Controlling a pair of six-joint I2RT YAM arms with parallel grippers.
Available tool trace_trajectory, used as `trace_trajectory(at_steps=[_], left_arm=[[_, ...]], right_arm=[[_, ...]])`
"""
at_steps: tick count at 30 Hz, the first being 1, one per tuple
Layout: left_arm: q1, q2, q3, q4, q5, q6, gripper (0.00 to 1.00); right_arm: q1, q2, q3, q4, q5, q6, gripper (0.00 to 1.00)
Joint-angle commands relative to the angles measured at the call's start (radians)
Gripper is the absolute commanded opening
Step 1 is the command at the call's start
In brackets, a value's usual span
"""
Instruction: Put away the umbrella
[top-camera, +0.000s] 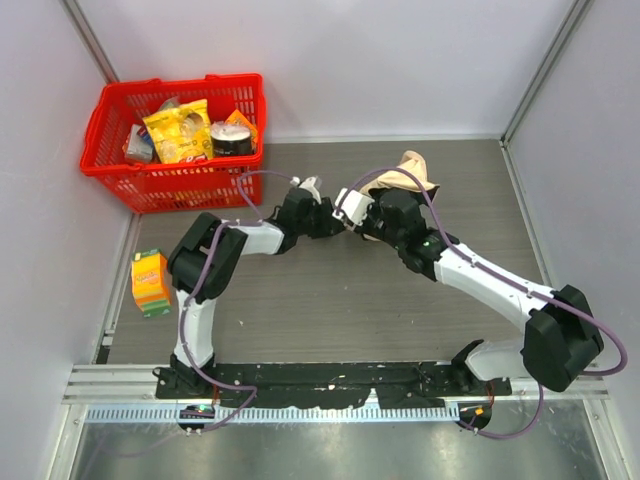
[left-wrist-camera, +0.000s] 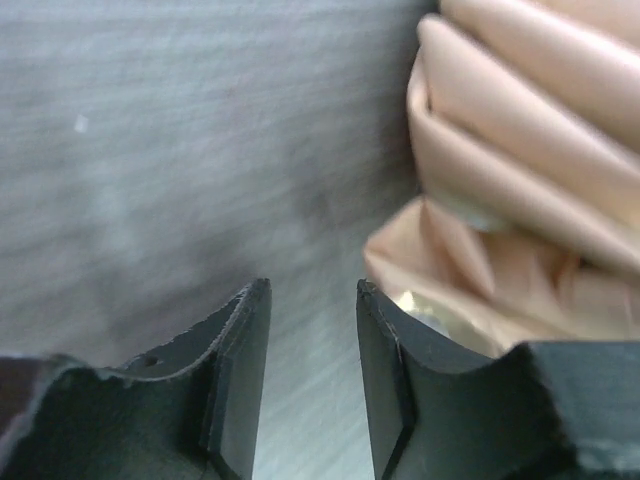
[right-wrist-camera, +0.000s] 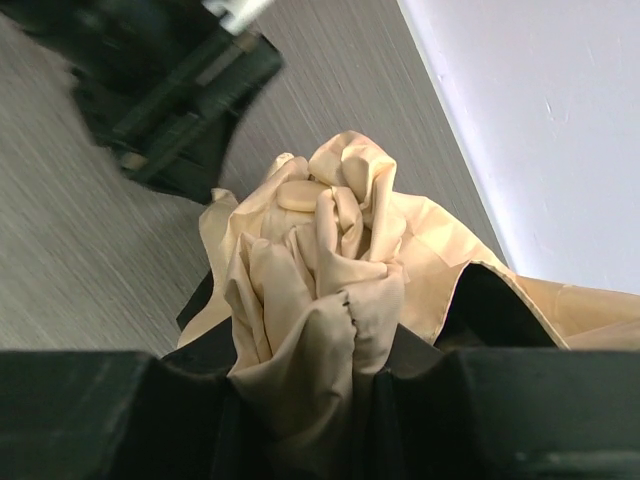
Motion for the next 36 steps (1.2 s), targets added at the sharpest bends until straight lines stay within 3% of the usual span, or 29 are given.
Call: trace_trajectory(at_steps=[1,8,14,17,21,29,34,36], left_arm=[[0.004,-0.164,-0.151,-0.068,-0.061,-0.006,0.47],[0.005,-0.509,-0.343,-0.096,0.020,-0.063,0.63],[0.007,-0.804,-0.409,-0.177,0.127,-0.058,0.71],[0.005,-0.988,-0.443,-0.252,0.114,-0.032,0.72],[0.008,-1.232,-0.490,-0.367,-0.007,0.023,0.76],[0.010,-1.547,-0.520,-0.598,-0.182,0.087,0.80],[0.010,-1.622,-0.523,-0.644,-0.251,0.090,0.82],[0.010,-1.627,-0.512,-0.667,-0.265,0.092,0.82]], right_arm=[[-0.034,0.006,0.035,0.130,0.143,-0.021,0.01],[-0.152,0.021,0.203,0.094,0.245,-0.164,0.01],[-0.133,0.075,0.224,0.125,0.398,-0.347,0.00],[-0.036,0.098,0.106,0.223,0.453,-0.408,0.00],[0.117,0.184,-0.043,0.399,0.553,-0.403,0.00],[0.421,0.405,-0.148,0.486,0.775,-0.278,0.01],[0.463,0.292,-0.137,0.349,0.665,-0.079,0.00],[0.458,0.261,-0.116,0.181,0.450,-0.009,0.00]])
